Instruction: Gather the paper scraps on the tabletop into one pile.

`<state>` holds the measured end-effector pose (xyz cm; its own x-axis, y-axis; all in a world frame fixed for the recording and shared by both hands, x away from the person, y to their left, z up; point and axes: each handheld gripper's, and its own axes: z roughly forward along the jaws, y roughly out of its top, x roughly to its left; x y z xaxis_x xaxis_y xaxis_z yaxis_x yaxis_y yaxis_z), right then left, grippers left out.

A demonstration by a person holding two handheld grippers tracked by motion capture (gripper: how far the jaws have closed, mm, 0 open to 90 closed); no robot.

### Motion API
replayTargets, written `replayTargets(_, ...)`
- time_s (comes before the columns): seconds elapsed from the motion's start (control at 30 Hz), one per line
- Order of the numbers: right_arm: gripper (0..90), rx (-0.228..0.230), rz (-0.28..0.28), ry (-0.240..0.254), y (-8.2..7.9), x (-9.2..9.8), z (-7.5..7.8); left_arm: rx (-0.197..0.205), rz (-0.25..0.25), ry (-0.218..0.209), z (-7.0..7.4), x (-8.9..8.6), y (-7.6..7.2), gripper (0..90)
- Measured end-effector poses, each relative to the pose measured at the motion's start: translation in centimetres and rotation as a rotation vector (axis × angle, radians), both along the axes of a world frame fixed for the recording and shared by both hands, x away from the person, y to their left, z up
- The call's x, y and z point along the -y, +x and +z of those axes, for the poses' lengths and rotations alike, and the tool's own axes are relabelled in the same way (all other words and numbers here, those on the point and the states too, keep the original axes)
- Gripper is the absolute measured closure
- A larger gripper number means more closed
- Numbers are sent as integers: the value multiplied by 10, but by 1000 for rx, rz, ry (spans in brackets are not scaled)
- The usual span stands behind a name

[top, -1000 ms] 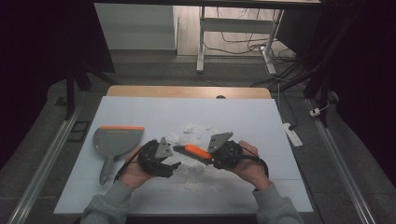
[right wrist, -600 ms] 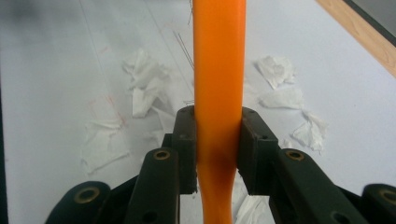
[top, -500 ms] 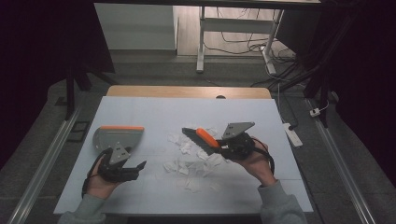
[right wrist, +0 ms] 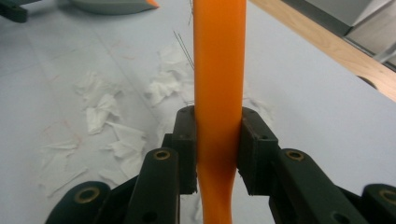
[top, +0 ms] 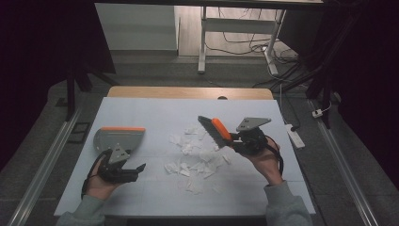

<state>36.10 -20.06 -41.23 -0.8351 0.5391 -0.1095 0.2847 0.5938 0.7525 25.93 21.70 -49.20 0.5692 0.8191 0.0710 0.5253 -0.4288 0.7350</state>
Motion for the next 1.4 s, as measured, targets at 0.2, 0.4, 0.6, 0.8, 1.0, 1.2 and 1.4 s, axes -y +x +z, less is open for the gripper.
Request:
replayTargets(0.2, 706, 9, -97, -14, 7, 11, 2, -1, -2, 5, -1, 0, -1, 249)
replayTargets(0.4, 706, -8, -178, -37, 15, 22, 2, -22, -3, 4, -3, 1, 2, 248)
replayTargets(0.6, 706, -35, -222, -68, 34, 27, 4, -26, -14, 17, -5, 3, 5, 246)
replayTargets(0.8, 706, -114, -249, -186, 80, 13, -3, -29, -21, 14, -5, 3, 7, 247)
replayTargets(1.0, 706, -170, -233, -339, 117, -15, -12, -33, -21, 8, -7, 1, 7, 248)
replayTargets(1.2, 706, -205, -218, -445, 139, -40, -17, -27, -19, 7, -7, -1, 8, 251)
replayTargets(1.4, 706, -220, -195, -450, 146, -48, -26, -25, -9, 5, -9, 0, 7, 253)
